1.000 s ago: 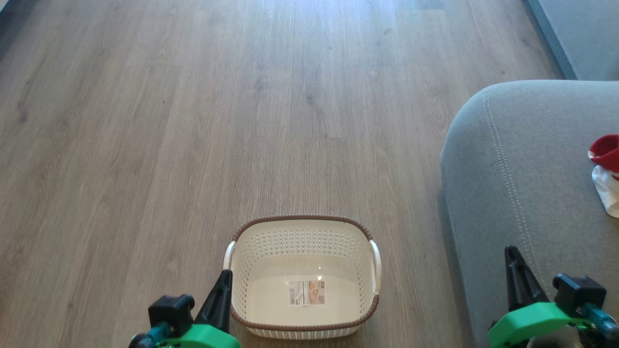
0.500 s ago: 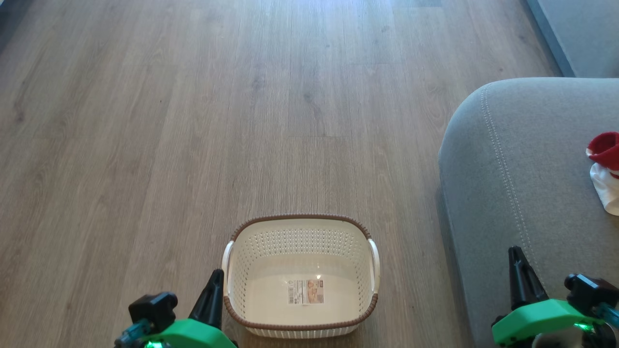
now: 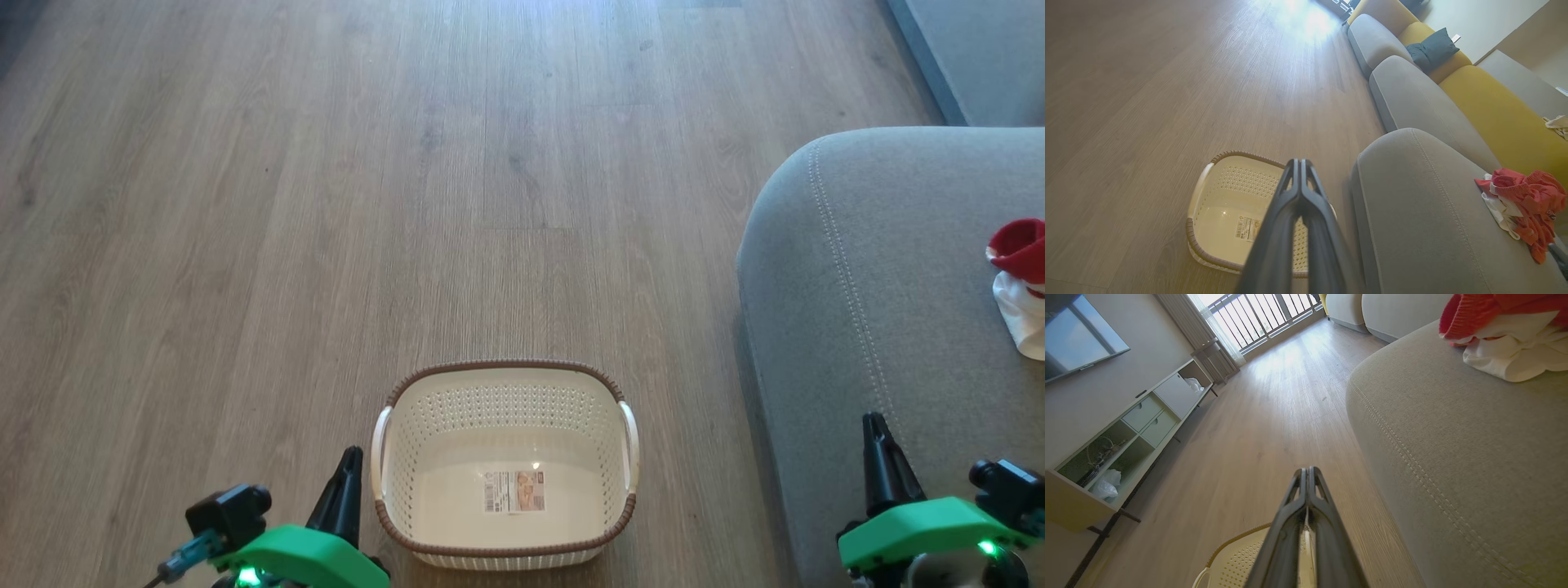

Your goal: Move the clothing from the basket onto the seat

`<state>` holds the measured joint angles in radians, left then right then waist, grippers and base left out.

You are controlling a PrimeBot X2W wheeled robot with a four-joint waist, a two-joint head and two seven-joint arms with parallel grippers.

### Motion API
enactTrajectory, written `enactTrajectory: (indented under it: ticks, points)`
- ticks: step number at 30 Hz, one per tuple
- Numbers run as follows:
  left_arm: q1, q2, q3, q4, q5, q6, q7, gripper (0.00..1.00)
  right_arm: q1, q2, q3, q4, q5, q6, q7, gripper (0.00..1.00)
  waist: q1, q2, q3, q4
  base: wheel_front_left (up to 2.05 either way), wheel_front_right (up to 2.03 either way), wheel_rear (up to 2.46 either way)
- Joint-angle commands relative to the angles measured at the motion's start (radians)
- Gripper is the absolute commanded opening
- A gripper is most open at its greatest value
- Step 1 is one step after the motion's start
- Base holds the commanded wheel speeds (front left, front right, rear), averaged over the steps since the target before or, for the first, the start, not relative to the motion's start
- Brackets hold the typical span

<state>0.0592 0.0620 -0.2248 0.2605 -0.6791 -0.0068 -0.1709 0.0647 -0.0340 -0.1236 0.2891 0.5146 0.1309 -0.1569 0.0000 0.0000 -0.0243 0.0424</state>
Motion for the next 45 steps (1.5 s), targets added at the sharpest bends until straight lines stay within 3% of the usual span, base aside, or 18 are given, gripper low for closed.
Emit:
enactTrajectory:
  ticks: [1, 45]
  points:
    - [-0.055, 0.007, 0.024, -0.03, -0.031, -0.009, 0.006, 0.0, -0.06, -0.006, 0.003, -0.036, 0.037, 0.0, 0.007, 0.0, 0.0, 0.0, 0.001, -0.001, 0.0, 0.0, 0.0]
    - [-0.108, 0.014, 0.156, -0.024, -0.491, -0.065, 0.125, 0.0, -0.115, -0.011, 0.006, -0.04, 0.555, 0.0, 0.136, 0.0, 0.0, 0.0, 0.014, -0.021, 0.0, 0.0, 0.0]
